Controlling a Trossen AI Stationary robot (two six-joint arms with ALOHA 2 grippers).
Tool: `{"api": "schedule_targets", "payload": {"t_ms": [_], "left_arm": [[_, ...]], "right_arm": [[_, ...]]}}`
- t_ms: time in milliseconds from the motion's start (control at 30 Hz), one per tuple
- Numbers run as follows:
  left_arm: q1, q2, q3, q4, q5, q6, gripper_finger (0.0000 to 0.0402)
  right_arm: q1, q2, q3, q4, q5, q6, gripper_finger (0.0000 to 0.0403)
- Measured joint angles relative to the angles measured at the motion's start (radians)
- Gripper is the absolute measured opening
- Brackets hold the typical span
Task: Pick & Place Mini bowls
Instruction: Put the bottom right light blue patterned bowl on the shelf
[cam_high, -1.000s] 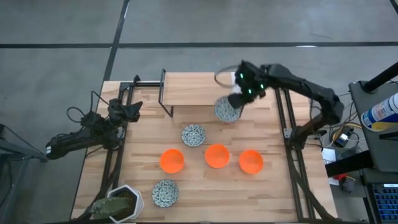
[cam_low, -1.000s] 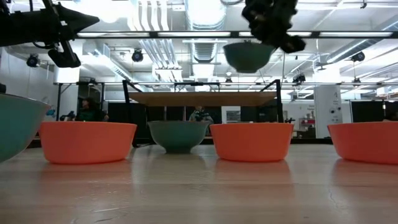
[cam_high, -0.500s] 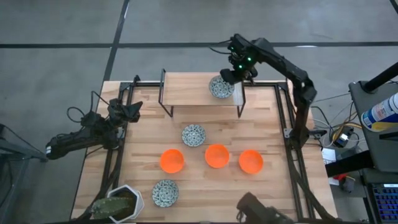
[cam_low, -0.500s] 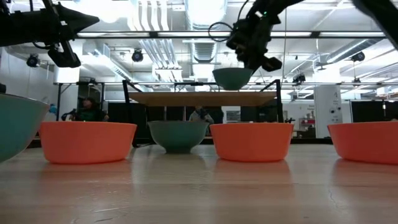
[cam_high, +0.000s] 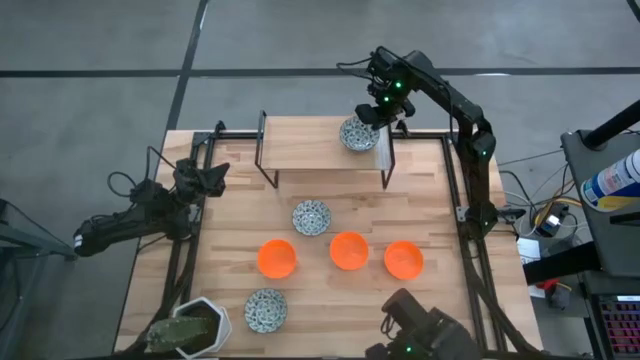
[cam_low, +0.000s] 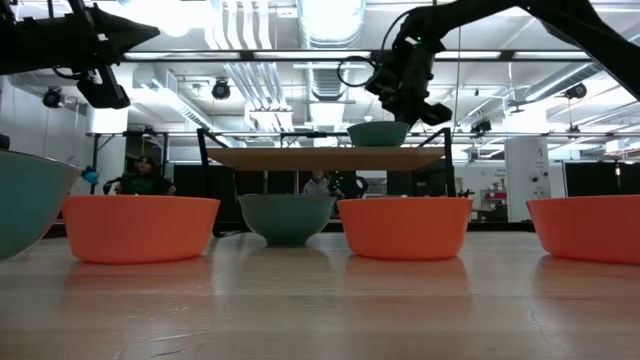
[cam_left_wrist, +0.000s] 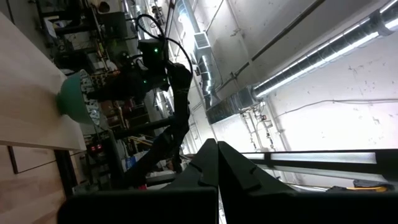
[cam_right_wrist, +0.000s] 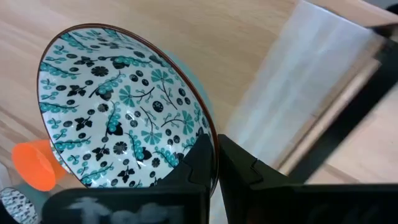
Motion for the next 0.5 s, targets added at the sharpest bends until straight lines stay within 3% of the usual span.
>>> {"api": "schedule_targets", "payload": {"t_ms": [500], "left_arm": [[0.0, 0.0, 0.0, 0.0, 0.0, 0.011, 0.0]], "right_arm": [[-0.009, -0.004, -0.004, -0.022, 0.001, -0.044, 0.0013]]}}
